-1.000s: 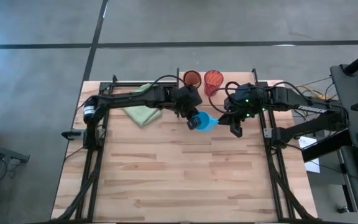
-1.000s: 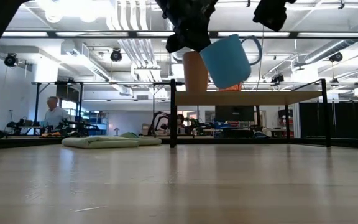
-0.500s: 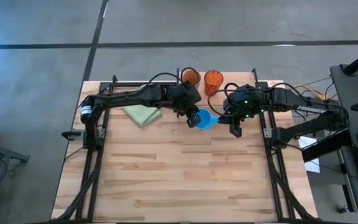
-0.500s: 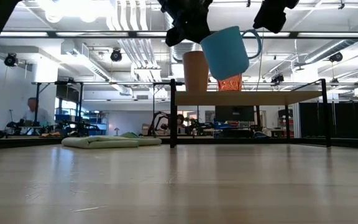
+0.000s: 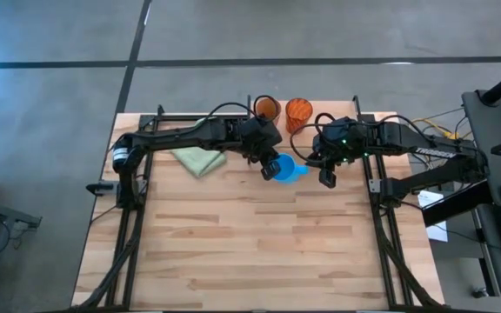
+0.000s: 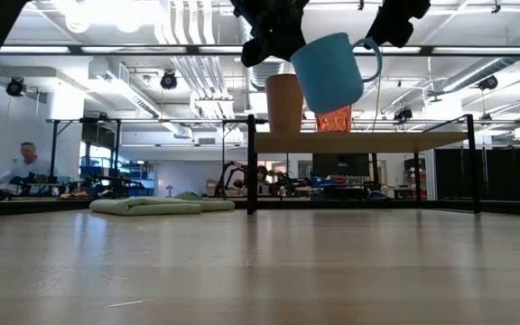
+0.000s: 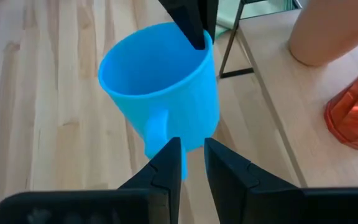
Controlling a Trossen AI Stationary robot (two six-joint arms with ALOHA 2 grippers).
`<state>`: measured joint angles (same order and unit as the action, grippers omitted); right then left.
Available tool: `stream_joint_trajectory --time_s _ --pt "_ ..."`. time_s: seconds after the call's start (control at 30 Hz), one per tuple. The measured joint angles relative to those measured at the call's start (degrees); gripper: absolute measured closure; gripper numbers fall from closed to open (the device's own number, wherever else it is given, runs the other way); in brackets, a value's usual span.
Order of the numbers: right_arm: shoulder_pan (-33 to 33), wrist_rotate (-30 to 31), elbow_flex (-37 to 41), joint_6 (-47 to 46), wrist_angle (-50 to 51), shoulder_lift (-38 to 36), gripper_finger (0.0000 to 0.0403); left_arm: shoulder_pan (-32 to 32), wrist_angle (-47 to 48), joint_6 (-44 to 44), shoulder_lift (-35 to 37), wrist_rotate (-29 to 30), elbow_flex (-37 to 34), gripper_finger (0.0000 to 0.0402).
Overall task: Stack small to large cups/mugs on shelf
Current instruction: Put the blue mug on the shelf
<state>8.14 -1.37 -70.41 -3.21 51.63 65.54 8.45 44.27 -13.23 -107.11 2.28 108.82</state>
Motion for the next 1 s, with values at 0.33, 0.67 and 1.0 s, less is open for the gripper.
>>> stream_joint_trajectory --time_s 0.33,0.67,1.0 --pt "0.0 -0.3 0.2 -1.7 0.8 0.1 0.0337 0.2 0.1 0.2 0.0 0.1 1.6 0.0401" --pt "0.0 -0.1 -0.3 -2.0 0.8 -1.1 0.0337 0.2 1.7 0.1 0.0 0.9 1.2 0.0401" --pt "0.0 -4.8 -0.3 -4.1 0.8 -1.0 0.0337 0.3 0.7 0.1 0.0 1.1 1.4 0.0401"
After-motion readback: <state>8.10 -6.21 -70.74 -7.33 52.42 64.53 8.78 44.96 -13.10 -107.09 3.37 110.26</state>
